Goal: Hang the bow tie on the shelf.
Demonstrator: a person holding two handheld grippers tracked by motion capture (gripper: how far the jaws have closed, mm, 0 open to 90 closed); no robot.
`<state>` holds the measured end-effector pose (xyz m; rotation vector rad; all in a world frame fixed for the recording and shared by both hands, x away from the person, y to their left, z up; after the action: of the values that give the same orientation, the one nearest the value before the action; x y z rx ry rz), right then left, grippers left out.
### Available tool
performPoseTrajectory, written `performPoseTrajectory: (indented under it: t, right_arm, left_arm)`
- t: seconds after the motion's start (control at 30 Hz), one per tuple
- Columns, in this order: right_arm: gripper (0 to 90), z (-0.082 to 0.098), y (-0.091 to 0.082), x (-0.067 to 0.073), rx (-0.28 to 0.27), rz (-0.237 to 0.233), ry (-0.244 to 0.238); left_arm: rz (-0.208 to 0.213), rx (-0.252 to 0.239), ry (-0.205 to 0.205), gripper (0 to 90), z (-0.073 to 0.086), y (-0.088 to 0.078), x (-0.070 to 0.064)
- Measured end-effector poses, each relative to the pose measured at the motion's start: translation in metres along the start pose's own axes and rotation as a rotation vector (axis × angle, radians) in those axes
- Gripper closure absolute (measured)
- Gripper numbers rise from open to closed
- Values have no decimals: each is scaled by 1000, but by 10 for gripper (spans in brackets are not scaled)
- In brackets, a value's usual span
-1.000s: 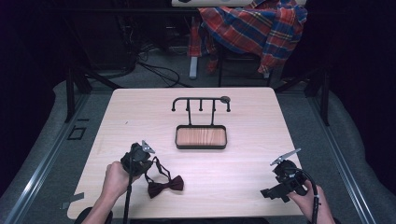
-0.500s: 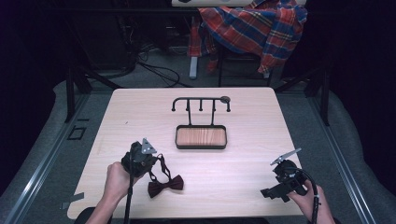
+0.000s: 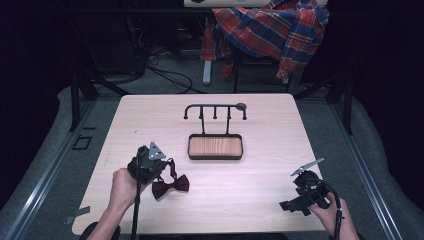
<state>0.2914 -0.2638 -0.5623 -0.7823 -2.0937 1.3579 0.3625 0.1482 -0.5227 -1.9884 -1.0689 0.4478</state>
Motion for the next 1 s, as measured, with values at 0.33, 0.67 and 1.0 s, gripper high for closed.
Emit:
performPoseTrajectory:
  t: [0.33,0.67,1.0]
  right_arm:
    - [142,-1,0,0,-9,4,6]
    - [133,-1,-2,-1,-17,-4,3]
    - [134,-1,0,-2,-30,-5,7]
  left_arm:
    - [-21,-23,7,886,-11,-8,7]
    - [-30,-35,19,887,-26,-13,14]
    - [-25,-31,41,886,-44,-13,17]
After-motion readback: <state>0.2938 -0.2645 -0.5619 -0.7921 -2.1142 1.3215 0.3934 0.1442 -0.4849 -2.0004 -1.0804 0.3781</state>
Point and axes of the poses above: each handheld gripper's, and its own axes: y roughly forward along the jaws, z roughly out of its underside, x roughly to its left, the point moved 7 cm from there along y, roughly forward along the jaws, and after that the axes turned 11 degrees about -y, right-handed, at the moved point
